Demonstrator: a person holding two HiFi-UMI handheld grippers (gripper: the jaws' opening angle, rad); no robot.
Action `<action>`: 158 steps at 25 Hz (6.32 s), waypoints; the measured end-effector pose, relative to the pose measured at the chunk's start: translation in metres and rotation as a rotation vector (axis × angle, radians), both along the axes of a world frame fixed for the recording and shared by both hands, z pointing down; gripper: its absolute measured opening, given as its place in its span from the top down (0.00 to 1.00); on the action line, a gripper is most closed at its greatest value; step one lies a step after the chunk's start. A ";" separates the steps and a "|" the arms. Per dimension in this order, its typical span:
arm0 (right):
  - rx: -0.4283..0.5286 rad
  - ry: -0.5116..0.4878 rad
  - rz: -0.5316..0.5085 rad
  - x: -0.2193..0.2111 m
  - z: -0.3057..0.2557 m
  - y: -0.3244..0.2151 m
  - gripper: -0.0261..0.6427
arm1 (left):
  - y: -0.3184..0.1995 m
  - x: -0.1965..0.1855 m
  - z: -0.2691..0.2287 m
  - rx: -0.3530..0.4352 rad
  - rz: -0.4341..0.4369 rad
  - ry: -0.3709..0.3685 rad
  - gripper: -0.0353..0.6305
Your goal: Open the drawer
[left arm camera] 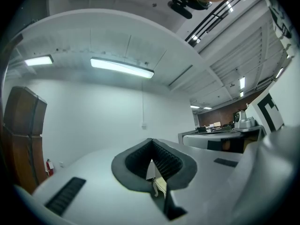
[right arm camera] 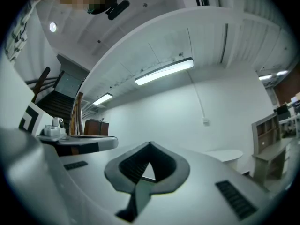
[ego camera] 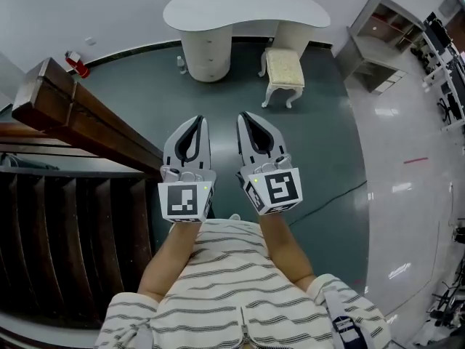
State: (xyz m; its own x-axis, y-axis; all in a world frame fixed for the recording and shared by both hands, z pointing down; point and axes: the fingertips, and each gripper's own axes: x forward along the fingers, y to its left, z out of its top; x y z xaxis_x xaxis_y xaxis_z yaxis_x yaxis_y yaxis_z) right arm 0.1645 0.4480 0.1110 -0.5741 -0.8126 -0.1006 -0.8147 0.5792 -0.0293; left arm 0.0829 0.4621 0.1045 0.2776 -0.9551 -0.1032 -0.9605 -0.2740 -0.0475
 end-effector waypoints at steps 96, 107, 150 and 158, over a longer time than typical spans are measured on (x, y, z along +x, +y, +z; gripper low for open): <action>-0.298 0.108 0.174 -0.149 0.385 -0.672 0.95 | -0.656 -0.142 0.363 -0.291 -0.035 0.015 0.94; -0.305 0.133 0.179 -0.154 0.460 -0.697 0.95 | -0.669 -0.151 0.430 -0.320 -0.039 -0.005 0.94; -0.390 0.203 0.216 -0.192 0.601 -0.801 0.72 | -0.675 -0.155 0.481 -0.338 -0.028 -0.048 0.94; -0.398 0.216 0.226 -0.193 0.611 -0.807 0.81 | -0.680 -0.148 0.483 -0.331 -0.025 -0.063 0.94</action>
